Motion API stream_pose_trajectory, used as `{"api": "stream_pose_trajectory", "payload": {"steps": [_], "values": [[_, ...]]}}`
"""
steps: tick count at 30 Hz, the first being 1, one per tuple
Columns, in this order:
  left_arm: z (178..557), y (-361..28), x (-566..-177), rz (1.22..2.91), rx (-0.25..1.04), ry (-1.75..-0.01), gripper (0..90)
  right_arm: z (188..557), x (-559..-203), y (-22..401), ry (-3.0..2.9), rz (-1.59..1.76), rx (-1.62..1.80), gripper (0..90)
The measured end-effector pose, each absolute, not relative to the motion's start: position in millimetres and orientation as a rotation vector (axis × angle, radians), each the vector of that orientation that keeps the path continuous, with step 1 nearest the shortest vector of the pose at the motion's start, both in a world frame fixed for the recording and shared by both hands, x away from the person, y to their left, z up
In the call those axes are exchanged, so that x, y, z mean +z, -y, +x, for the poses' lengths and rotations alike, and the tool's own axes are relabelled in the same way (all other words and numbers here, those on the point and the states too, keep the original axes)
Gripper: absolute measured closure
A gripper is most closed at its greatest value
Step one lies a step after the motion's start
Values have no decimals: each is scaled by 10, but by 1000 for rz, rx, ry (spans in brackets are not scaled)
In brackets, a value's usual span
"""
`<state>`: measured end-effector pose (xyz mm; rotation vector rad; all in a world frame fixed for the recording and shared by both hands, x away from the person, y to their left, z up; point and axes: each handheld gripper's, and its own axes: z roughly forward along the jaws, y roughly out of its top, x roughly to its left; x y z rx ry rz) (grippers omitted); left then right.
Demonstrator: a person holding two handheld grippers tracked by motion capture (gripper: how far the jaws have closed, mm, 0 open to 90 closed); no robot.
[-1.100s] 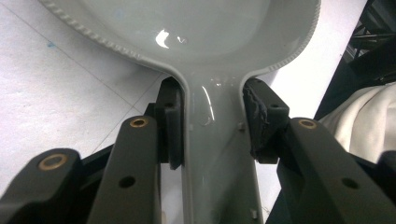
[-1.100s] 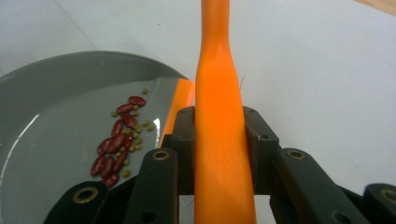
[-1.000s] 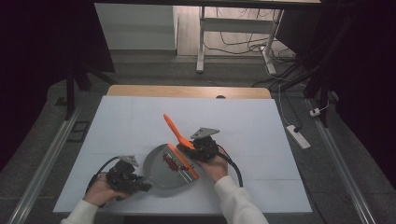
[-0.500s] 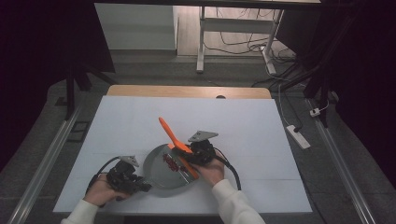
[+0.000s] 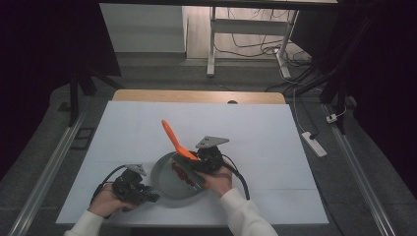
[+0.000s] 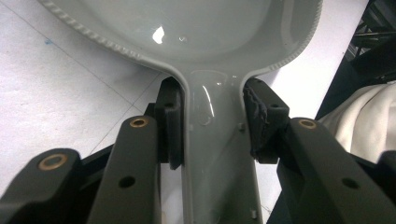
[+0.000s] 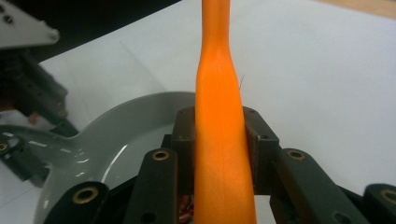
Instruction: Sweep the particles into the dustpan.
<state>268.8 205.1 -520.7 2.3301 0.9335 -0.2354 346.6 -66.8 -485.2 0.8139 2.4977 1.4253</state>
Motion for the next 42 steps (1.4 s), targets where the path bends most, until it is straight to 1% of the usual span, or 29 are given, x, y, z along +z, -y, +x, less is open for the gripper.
{"api": "stream_pose_trajectory", "payload": {"steps": [8, 16, 25, 34, 42], "values": [[2685, -2047, -5208, 2330, -235, -933, 619, 3577, -4786, 939, -2435, 889, 1408, 699], [2685, -2054, -5207, 2317, -235, -928, 619, 3595, -4797, 1052, -2429, 905, 1388, 698], [2669, -2046, -5198, 2277, -215, -928, 618, 3554, -4785, 1181, -2426, 883, 1372, 699], [2646, -2008, -5206, 2268, -181, -925, 618, 3512, -4721, 1446, -2389, 895, 1378, 699], [2614, -1964, -5191, 2207, -157, -935, 618, 3419, -4660, 1688, -2378, 868, 1356, 699]]}}
